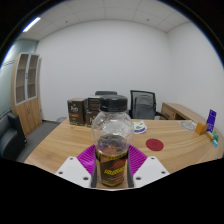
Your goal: Pour water
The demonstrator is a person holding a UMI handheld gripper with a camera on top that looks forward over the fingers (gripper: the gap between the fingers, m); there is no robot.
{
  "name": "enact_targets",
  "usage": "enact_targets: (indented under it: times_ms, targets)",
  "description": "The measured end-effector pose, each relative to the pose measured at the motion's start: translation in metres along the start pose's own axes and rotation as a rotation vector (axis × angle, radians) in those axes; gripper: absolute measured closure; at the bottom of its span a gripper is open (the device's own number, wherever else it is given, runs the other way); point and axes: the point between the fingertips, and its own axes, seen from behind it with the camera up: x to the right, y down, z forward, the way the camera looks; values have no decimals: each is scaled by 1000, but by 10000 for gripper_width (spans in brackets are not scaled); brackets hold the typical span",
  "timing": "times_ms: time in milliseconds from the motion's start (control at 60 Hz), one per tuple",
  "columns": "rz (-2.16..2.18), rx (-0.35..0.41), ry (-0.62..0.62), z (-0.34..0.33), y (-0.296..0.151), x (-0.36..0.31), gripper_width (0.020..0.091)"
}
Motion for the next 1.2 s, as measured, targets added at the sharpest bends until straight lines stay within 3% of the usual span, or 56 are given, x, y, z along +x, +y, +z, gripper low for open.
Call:
enact_targets:
  times_ms: [50, 300, 550, 700, 967, 1200]
  targets:
    - [-11, 3, 2, 1, 0, -1, 726]
    - [-37, 26, -21, -10, -26, -25, 727]
    - [617, 102, -368, 10, -143, -112, 728]
    - [1274, 49, -557, 43, -188, -123, 730]
    - [1953, -71, -607, 97, -167, -100, 731]
    - [2046, -151, -551, 118, -134, -101, 730]
